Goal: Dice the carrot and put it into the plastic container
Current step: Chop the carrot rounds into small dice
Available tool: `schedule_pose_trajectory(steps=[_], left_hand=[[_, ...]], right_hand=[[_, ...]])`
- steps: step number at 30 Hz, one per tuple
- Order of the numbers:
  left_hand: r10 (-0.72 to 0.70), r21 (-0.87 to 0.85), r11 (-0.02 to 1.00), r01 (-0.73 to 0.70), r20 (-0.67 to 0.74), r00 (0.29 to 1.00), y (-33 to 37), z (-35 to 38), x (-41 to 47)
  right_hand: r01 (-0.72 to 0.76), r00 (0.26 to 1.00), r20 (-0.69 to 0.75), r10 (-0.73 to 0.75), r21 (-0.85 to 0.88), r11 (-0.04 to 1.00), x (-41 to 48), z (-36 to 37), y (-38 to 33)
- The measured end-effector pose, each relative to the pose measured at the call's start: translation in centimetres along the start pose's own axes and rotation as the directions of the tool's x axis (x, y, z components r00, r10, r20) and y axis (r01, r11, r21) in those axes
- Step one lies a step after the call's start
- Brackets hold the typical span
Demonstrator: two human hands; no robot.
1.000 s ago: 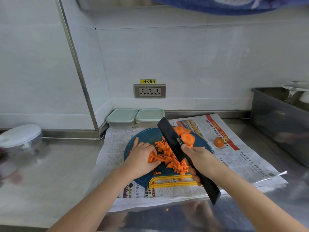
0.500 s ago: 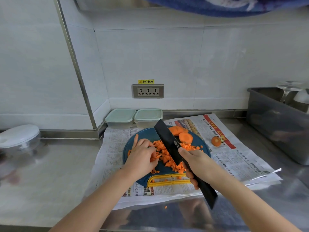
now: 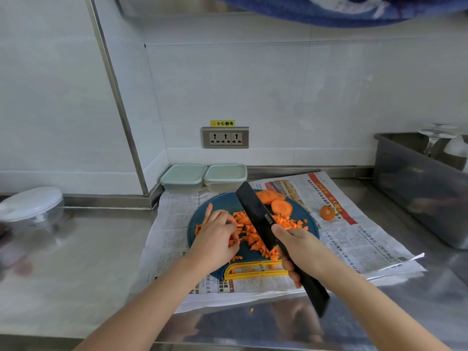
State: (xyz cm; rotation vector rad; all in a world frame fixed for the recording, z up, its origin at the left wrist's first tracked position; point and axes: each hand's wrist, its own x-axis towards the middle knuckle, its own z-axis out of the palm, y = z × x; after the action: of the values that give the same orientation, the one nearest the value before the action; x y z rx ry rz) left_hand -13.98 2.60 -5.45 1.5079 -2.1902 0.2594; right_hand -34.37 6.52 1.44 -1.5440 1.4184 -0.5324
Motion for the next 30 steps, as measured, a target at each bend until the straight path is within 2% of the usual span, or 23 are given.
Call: schedule_pose_trajectory(steps=[2,4,7,9,11,14,18,21,25,30], left_hand=[[-0.057,-0.002,0.998,0.057,-0.019,0.998,0.1,-0.1,-0.5],[-0.188,0.023,0.982,0.187,0.06,0.98,0.3,-0.4,-0.9],[-0.364,0.065,0.93,0.362,0.301,0.881,0.1,-0.7,-0.9],[-0.414,0.061,0.901,0.429,0.414,0.811,-0.4,-0.5,-0.8],[-0.42,0.038,0.888,0.459,0.477,0.772,-0.9,-0.4,-0.5],[-0.373,0.019,0.914,0.405,0.43,0.822,-1.2,-0.2,-0.2],[-0.33,-0.017,0.936,0.353,0.316,0.89,-1.3,-0.1,-0.5],[-0.32,-0.046,0.938,0.345,0.277,0.906,-1.4,0.2,-1.0],[-0.309,-0.073,0.939,0.335,0.246,0.919,-1.6,0.4,-1.3],[-0.304,-0.238,0.911,0.338,0.165,0.938,-1.4,0.3,-2.0]], right_hand=[[0.004,1.0,0.001,-0.004,0.001,1.0,-0.1,0.0,0.1],[0.006,1.0,0.003,-0.006,0.019,1.0,-0.1,0.2,0.3],[0.028,0.999,-0.017,-0.028,0.014,1.0,-0.1,1.2,0.8],[0.041,0.998,-0.048,-0.043,-0.046,0.998,-0.2,1.9,1.1],[0.055,0.994,-0.086,-0.066,-0.124,0.991,-0.4,2.5,1.4],[0.115,0.982,-0.112,-0.15,-0.267,0.957,-0.6,3.4,1.6],[0.095,0.97,-0.183,-0.161,-0.326,0.94,0.0,4.7,2.0],[0.049,0.965,-0.22,-0.143,-0.381,0.923,0.8,5.7,2.1],[0.067,0.974,-0.169,-0.152,-0.426,0.902,0.8,5.9,1.7],[0.106,0.97,-0.135,-0.2,-0.509,0.854,1.4,6.1,2.0]])
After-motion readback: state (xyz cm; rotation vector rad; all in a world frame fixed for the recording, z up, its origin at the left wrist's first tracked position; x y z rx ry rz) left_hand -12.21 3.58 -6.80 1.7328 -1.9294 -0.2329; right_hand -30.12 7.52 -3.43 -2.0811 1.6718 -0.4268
